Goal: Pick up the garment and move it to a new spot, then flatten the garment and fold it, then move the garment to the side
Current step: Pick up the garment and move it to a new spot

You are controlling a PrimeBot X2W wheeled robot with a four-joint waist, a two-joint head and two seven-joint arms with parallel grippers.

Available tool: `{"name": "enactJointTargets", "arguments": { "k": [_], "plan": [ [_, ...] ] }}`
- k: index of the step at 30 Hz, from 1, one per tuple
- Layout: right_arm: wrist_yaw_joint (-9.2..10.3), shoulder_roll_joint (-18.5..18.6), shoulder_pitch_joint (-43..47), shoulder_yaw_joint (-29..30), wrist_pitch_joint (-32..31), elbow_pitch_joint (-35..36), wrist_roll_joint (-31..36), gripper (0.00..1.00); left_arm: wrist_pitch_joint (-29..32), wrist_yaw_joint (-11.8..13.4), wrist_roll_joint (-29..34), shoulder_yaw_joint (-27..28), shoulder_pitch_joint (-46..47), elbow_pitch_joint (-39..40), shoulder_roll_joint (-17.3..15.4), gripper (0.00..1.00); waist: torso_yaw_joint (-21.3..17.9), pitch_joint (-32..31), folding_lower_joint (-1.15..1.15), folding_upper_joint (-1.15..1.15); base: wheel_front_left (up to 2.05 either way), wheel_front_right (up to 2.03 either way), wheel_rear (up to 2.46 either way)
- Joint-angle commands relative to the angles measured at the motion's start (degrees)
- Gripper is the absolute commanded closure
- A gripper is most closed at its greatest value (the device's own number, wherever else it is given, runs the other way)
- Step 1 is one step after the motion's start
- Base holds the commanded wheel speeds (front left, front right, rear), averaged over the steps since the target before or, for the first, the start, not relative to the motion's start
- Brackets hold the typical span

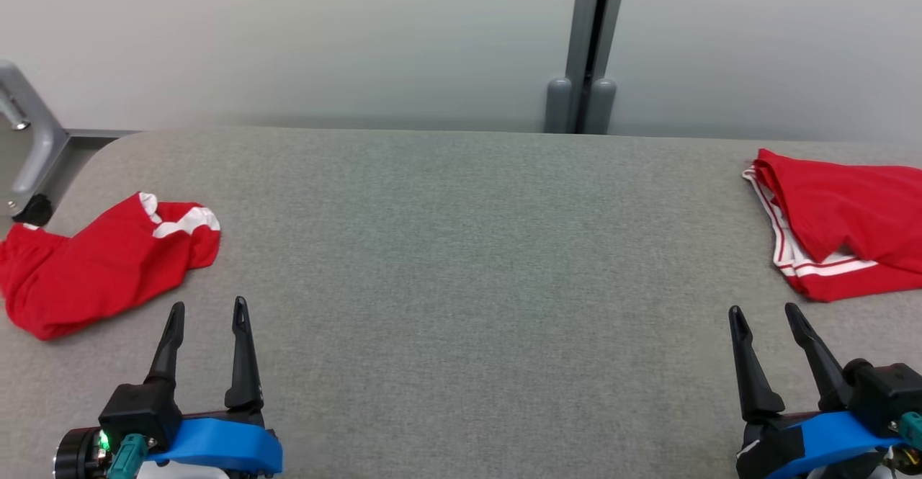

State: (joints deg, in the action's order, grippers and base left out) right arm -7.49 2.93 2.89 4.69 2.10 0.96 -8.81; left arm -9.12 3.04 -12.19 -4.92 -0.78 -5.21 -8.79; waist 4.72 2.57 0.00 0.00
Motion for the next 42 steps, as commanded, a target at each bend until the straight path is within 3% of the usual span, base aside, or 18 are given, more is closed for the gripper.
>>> {"name": "enactJointTargets", "arguments": {
  "k": [1,12,17,25,34,42],
  "plan": [
    [-0.01,0.0,0.1,0.1,0.2,-0.1,0.1,0.00,0.1,0.3,-0.3,0.0,0.3,0.2,-0.4,0.00,1.1,0.2,0.00,0.00,0.00,0.00,0.00],
    [-0.01,0.0,-0.4,-0.6,-0.2,-0.4,0.5,0.00,0.0,0.9,-0.9,1.1,0.4,0.1,-1.3,0.00,6.7,0.6,0.00,0.00,0.00,0.00,0.00],
    [-0.01,0.0,-0.9,-1.3,-0.8,-0.5,1.1,0.00,-0.1,2.0,-2.0,2.6,-0.2,1.5,-2.3,0.00,12.7,1.0,0.00,0.00,0.00,0.00,0.00],
    [-0.01,0.0,-1.4,-1.7,-1.4,-0.3,1.8,0.00,-0.6,2.6,-2.5,3.2,-0.7,1.7,-2.6,0.00,17.3,2.0,0.00,0.00,0.00,0.00,0.00],
    [-0.01,0.0,-1.9,-2.6,-2.1,-0.4,2.1,0.00,-1.3,3.2,-3.4,4.0,-1.2,1.8,-3.1,0.00,19.5,2.7,0.00,0.00,0.00,0.00,0.00],
    [-0.01,0.4,-2.7,-3.4,-2.5,0.1,2.0,0.00,-1.5,3.3,-4.0,4.3,1.2,1.2,-3.4,0.00,18.4,4.2,0.00,0.00,0.00,0.00,0.00]
  ]
}}
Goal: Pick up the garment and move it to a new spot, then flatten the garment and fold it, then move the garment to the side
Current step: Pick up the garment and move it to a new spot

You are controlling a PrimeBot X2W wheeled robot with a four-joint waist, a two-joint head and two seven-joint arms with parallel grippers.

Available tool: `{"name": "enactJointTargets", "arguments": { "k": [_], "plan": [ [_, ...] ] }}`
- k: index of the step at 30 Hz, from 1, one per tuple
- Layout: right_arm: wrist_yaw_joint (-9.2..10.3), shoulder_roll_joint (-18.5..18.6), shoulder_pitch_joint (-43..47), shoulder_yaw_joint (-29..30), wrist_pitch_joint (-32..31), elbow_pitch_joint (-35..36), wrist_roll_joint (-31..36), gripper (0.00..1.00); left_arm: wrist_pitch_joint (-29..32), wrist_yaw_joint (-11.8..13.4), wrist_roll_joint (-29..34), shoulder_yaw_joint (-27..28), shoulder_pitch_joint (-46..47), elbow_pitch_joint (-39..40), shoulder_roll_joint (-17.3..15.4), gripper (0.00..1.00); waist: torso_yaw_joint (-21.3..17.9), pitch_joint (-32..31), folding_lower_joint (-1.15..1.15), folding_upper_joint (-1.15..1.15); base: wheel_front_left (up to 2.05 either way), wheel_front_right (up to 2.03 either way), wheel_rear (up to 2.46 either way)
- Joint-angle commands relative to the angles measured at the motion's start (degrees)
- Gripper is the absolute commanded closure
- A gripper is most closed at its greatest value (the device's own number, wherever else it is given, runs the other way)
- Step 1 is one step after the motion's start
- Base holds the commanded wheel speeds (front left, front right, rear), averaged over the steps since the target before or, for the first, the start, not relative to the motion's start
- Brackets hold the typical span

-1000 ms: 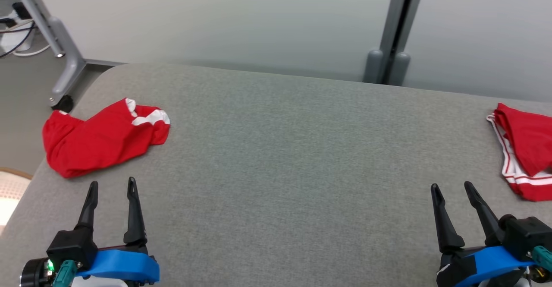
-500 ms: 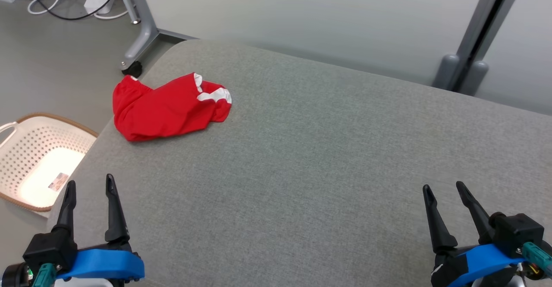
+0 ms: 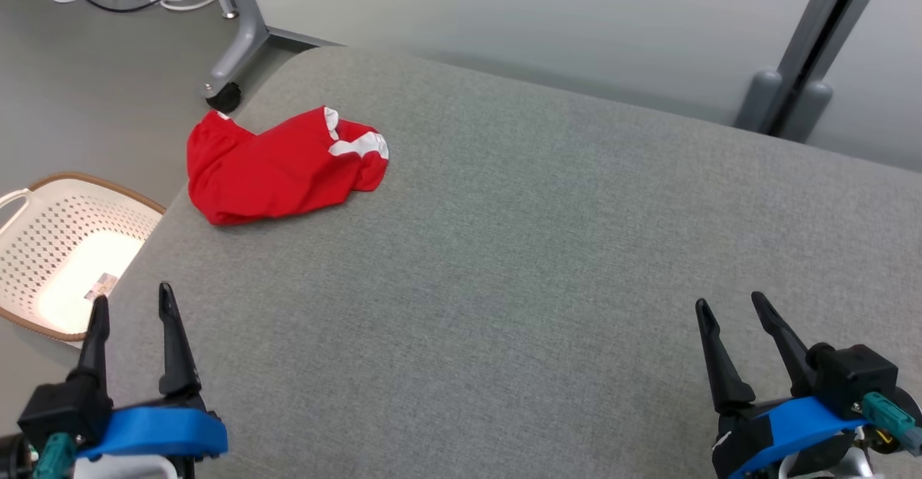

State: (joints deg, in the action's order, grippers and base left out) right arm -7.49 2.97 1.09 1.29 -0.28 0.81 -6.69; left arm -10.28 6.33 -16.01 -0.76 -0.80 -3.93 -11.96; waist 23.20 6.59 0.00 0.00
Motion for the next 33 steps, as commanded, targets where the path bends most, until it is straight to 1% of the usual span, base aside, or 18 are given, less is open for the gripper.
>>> {"name": "enactJointTargets", "arguments": {
  "k": [1,4,8,17,21,26,30,33],
  "plan": [
    [-0.01,0.5,-1.1,0.1,-0.2,0.3,-0.2,0.00,-0.4,-0.2,-0.2,0.1,2.1,-0.3,-0.4,0.00,-0.4,0.5,0.00,0.00,0.00,0.00,0.00],
    [-0.01,0.8,-1.7,0.1,-0.5,1.1,0.2,0.00,-0.3,-0.6,-0.5,0.5,4.9,-0.9,-1.3,0.00,-1.5,2.0,0.00,0.00,0.00,0.00,0.00],
    [-0.01,1.7,-3.1,0.5,-1.1,2.4,0.6,0.00,0.1,-1.3,-1.3,1.4,11.4,-2.6,-2.9,0.00,-3.2,4.8,0.00,0.00,0.00,0.00,0.00],
    [-0.02,4.0,-7.7,1.0,-3.2,8.8,2.8,0.00,1.3,-3.3,-3.3,4.4,29.5,-10.2,-8.4,0.00,-8.7,14.9,0.00,0.00,0.00,0.00,0.00],
    [-0.01,4.8,-9.2,1.9,-4.5,12.3,3.4,0.00,1.1,-4.7,-4.7,5.9,36.9,-15.5,-11.1,0.00,-10.8,19.3,0.00,0.00,0.00,0.00,0.00],
    [-0.01,5.9,-9.6,3.9,-5.9,16.2,4.3,0.00,0.9,-6.3,-5.9,6.7,44.0,-23.4,-13.4,0.00,-12.7,23.9,0.00,0.00,0.00,0.00,0.00],
    [-0.01,6.4,-9.9,5.1,-6.7,18.2,4.5,0.00,3.0,-7.5,-7.1,6.2,47.9,-30.1,-13.9,0.00,-13.5,26.4,0.00,0.00,0.00,0.00,0.00],
    [-0.01,6.6,-9.9,5.4,-6.9,19.0,4.4,0.00,6.0,-8.7,-7.7,4.9,49.9,-35.7,-13.6,0.00,-13.8,27.3,0.00,0.00,0.00,0.00,0.00]
  ]
}}
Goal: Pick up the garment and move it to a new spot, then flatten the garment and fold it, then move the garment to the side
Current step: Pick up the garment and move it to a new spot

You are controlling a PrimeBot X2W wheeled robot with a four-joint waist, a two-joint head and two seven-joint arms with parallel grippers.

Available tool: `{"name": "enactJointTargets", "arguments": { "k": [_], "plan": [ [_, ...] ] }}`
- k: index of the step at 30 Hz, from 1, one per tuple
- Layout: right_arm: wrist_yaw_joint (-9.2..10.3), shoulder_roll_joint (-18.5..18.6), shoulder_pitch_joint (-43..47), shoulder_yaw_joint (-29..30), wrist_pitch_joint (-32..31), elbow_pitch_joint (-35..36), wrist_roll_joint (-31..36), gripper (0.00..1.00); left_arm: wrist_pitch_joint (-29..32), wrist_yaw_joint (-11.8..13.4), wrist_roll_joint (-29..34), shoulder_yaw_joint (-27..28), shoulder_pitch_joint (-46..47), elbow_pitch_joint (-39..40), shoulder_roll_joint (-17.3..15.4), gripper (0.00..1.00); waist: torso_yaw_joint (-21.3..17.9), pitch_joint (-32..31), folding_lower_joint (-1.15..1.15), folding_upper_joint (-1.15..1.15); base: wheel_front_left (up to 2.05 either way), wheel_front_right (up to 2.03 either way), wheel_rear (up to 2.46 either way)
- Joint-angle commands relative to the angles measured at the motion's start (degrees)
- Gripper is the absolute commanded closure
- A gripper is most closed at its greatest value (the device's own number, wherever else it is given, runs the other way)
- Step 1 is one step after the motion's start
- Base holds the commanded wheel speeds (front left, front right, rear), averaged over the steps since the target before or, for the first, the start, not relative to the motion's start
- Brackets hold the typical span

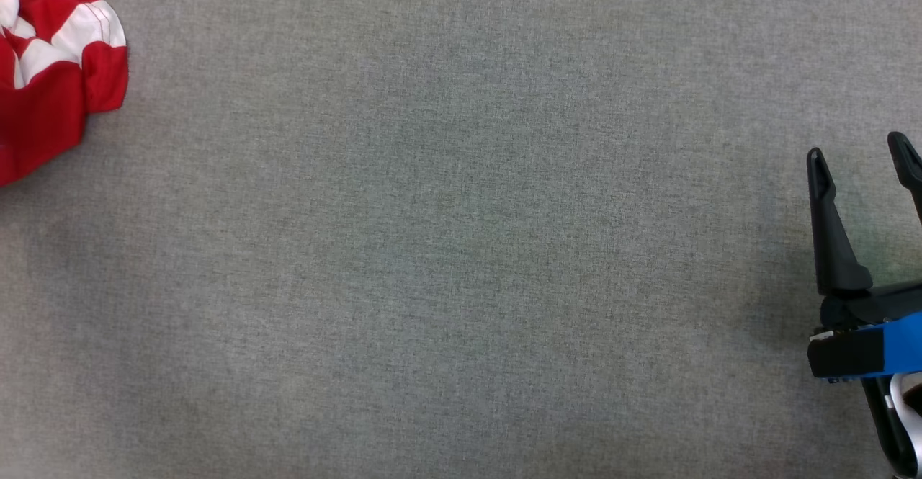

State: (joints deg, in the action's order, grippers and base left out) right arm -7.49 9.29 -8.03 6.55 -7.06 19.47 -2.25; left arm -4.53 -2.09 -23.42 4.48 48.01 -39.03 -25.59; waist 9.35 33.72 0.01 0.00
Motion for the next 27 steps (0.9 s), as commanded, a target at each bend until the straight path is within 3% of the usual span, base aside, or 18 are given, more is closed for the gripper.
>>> {"name": "enactJointTargets", "arguments": {
  "k": [1,17,18,20,21,27],
  "plan": [
    [-0.01,0.3,-0.8,0.2,-0.1,0.4,-0.1,0.00,1.3,-0.7,-0.6,-0.6,1.6,-2.4,0.2,0.00,0.0,0.4,-0.01,0.00,0.00,0.00,0.00],
    [-0.01,0.2,-1.1,-0.3,-0.3,-0.4,0.1,0.00,19.4,-4.1,-5.8,-3.7,2.0,-19.5,4.0,0.00,-0.4,-1.0,-0.01,0.00,0.00,0.00,0.00],
    [-0.01,0.1,-1.1,-0.5,-0.3,-0.5,0.0,0.00,20.3,-4.3,-5.8,-4.1,1.7,-20.2,4.1,0.07,-0.5,-1.2,-0.01,0.00,0.00,0.00,0.00],
    [-0.01,0.1,-1.0,-0.6,-0.2,-0.7,-0.1,0.00,21.4,-4.6,-6.1,-4.8,1.3,-21.4,4.2,0.72,-0.8,-1.5,-0.01,0.00,0.00,0.00,0.00],
    [-0.01,-0.1,-1.0,-0.7,-0.1,-0.8,-0.1,0.00,21.5,-4.7,-6.2,-5.0,1.3,-21.7,4.2,1.00,-1.0,-1.7,-0.01,0.00,0.00,0.00,0.00],
    [-0.01,-0.6,-0.5,-0.8,0.7,-1.9,-0.4,0.00,17.8,-5.3,-5.8,-6.3,1.9,-21.6,2.9,1.00,-2.1,-3.7,-0.01,0.00,0.00,0.00,0.00]
  ]
}}
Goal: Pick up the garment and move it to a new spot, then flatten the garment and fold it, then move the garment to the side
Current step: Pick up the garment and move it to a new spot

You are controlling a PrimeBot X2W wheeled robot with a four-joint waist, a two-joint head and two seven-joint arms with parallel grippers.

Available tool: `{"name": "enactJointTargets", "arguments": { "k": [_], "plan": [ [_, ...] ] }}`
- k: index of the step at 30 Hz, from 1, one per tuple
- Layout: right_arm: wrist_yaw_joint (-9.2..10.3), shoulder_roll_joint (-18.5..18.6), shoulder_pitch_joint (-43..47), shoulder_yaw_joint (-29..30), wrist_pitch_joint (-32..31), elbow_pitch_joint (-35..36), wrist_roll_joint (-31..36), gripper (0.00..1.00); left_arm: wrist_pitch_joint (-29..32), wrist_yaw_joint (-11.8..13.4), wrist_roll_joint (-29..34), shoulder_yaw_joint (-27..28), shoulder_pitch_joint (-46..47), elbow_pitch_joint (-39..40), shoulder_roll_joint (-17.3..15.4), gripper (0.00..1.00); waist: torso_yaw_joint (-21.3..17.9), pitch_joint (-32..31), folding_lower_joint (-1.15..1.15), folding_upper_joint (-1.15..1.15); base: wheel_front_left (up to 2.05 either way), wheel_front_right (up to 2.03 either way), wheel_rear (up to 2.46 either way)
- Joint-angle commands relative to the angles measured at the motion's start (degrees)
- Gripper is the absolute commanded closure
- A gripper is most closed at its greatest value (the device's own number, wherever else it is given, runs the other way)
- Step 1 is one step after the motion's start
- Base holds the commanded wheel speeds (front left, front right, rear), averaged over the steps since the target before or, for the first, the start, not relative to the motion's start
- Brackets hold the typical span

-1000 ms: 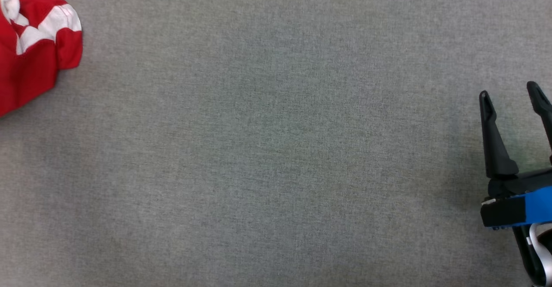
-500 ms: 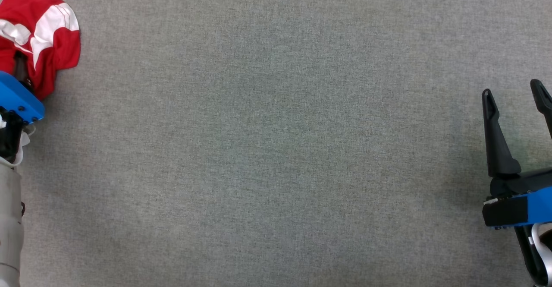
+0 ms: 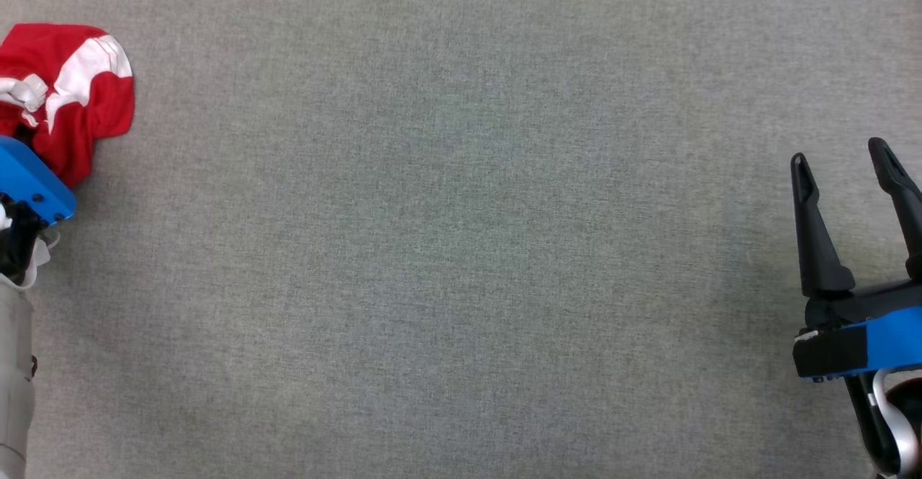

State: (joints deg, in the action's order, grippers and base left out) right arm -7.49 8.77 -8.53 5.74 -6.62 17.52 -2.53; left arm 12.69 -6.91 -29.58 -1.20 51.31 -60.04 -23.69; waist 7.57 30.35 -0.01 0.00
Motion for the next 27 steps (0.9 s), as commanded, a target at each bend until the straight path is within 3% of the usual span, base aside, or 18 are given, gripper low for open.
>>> {"name": "enactJointTargets", "arguments": {
  "k": [1,15,27],
  "plan": [
    [-0.01,-0.3,0.1,-0.1,0.4,-0.4,-0.2,0.00,-0.6,-0.5,0.5,-0.8,-1.0,-0.2,0.6,1.00,-0.6,-0.9,0.01,0.00,0.00,0.00,0.00],
    [-0.01,-3.8,1.3,-1.2,5.3,-7.9,-2.1,0.00,-14.0,-0.7,4.8,-6.4,6.0,8.7,-3.2,1.00,-4.7,-10.5,0.01,0.00,0.00,0.00,0.00],
    [-0.01,-5.7,2.7,-2.8,9.7,-14.1,-4.4,0.00,-13.3,0.3,8.7,-12.2,10.3,27.6,-1.3,1.00,-13.1,-15.7,0.01,0.00,0.00,0.00,0.00]
  ]
}}
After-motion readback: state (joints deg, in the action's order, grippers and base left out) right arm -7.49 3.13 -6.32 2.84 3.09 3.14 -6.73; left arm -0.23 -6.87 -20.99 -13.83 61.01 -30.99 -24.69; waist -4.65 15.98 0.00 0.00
